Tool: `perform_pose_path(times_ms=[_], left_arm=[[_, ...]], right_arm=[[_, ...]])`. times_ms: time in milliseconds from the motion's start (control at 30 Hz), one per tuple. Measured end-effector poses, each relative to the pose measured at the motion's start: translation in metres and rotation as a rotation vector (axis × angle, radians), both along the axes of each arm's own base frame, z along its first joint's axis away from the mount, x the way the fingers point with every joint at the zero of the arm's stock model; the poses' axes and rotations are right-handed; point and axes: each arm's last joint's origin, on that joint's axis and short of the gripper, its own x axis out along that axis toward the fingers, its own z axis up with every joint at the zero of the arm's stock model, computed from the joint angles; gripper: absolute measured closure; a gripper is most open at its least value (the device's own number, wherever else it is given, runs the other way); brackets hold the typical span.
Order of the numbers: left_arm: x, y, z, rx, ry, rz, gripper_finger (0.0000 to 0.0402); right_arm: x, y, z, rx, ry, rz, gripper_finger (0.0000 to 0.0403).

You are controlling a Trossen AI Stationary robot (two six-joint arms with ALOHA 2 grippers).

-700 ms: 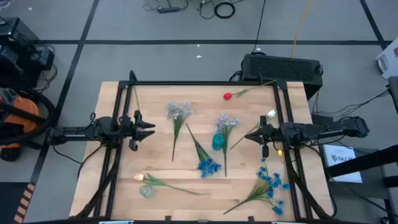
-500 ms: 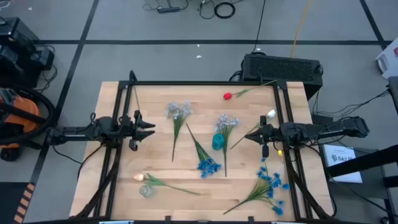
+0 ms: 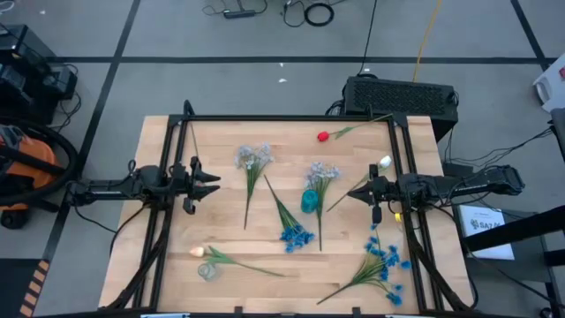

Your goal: Sort flowers into vase by color

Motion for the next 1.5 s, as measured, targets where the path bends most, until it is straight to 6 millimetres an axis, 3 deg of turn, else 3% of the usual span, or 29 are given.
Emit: perform_pose_path(times_ms=[1133, 1367, 1500], left_arm=[[0.000, 0.000, 0.000, 0.000, 0.000, 0.000, 0.0262], [0.000, 0.000, 0.000, 0.000, 0.000, 0.000, 0.0262], [0.000, 0.000, 0.000, 0.000, 0.000, 0.000, 0.0262]], right_arm=[[0.000, 0.000, 0.001, 0.001, -0.008, -0.004, 0.0403], [0.001, 0.000, 0.007, 0.187, -0.085, -0.036, 0.0403], [0.003, -0.002, 0.016, 0.131, -0.172, -0.084, 0.0403]])
